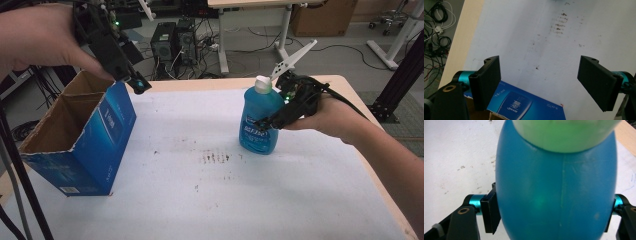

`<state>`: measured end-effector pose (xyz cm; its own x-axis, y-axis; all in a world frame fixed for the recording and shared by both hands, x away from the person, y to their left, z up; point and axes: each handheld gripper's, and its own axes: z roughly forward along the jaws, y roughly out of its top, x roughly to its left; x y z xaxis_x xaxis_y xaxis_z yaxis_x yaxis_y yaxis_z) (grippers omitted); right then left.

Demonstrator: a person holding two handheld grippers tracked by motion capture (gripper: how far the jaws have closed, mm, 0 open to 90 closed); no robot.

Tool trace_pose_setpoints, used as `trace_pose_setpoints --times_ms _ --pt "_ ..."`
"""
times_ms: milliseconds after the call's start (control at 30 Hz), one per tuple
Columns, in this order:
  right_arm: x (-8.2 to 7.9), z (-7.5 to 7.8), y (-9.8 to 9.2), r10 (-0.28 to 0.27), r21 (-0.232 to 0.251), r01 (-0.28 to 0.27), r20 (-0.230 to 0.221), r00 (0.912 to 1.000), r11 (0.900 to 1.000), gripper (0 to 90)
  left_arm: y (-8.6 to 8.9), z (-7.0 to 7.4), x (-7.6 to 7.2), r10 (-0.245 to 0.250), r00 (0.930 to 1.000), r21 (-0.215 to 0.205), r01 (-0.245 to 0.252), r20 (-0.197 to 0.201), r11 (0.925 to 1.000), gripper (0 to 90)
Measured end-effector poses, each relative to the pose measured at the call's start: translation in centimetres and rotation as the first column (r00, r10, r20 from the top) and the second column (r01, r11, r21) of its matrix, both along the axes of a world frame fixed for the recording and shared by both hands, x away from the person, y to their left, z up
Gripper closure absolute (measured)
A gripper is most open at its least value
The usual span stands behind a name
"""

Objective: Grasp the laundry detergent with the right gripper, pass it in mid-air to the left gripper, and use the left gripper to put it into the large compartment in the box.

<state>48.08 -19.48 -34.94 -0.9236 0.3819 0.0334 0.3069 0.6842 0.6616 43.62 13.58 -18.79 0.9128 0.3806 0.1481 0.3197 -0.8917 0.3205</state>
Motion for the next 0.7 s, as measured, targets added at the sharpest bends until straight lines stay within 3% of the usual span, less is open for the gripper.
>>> trace_pose_setpoints --times_ms 700 --pt "0.04 0.05 -0.08 -0.004 0.005 0.004 0.006 1.0000 1.000 32.9 0.05 -0.06 -0.08 -0.005 1.0000 0.001 0.005 0.003 1.0000 19.0"
